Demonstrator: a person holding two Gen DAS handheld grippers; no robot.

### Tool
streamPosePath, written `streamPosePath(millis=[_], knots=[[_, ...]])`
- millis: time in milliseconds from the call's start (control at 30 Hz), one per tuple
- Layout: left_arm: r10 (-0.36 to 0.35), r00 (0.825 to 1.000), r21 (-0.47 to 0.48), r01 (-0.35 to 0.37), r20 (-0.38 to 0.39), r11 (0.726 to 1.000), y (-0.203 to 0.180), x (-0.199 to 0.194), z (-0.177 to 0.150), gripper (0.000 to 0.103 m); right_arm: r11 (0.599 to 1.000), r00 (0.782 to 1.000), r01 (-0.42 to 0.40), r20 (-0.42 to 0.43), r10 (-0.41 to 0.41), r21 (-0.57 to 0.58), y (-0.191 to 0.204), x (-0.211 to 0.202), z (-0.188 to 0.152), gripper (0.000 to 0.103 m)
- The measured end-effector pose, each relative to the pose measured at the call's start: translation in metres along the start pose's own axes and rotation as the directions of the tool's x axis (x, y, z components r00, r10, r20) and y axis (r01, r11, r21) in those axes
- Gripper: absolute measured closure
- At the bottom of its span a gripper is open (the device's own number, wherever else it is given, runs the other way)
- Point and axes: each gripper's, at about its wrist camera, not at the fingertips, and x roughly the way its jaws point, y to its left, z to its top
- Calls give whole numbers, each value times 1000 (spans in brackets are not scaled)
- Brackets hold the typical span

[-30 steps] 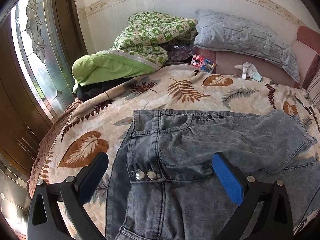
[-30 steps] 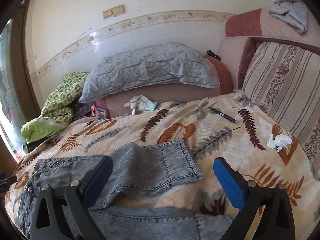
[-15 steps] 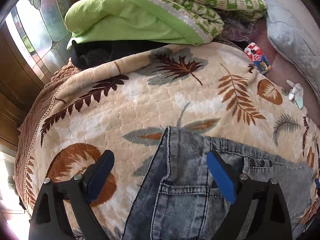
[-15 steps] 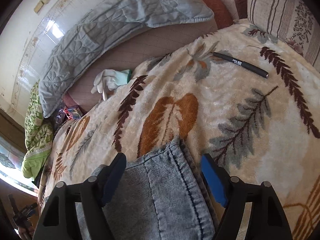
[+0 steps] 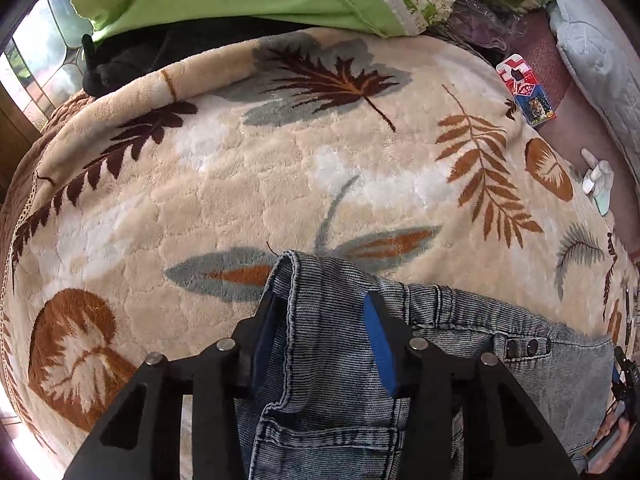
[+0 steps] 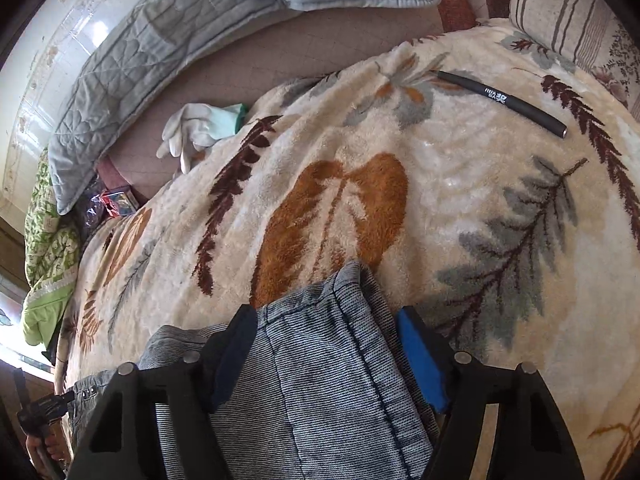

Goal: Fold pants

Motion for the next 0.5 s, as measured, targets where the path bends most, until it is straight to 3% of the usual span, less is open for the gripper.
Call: streamPosePath(millis=[33,67,100,300,367,400,500], knots=[[4,1000,6,-4,19,1000,-2,-1,-1,71,1000,1000,2,-3,-2,-1,-1,2,0,35],[-4,999,14,4,32,1000,-4,-3,-3,96,1000,1000,4,0,-4,-6,-1,2,0,39],[-27,999,16,27,29,1000,-6,-2,-3,100,1000,1000,4,4,-4,-13,0,2,0,41],[-27,993,56,21,116,998,-22,-20,-10,100,995,998,57,32,-54,-86,8,3,-2,74],[-40,987,55,32,154,998,-21,-33,-9,101,997,998,22,54,-17,-79,6,-3,-1,86],[-49,984,54,40,170,998,-17,-42,-10,101,997,998,-7,69,12,-73,5,-8,0,86],[-82,973,40,75,215,996,-10,-66,-10,101,997,990,7,138,4,-79,9,-27,1,87]])
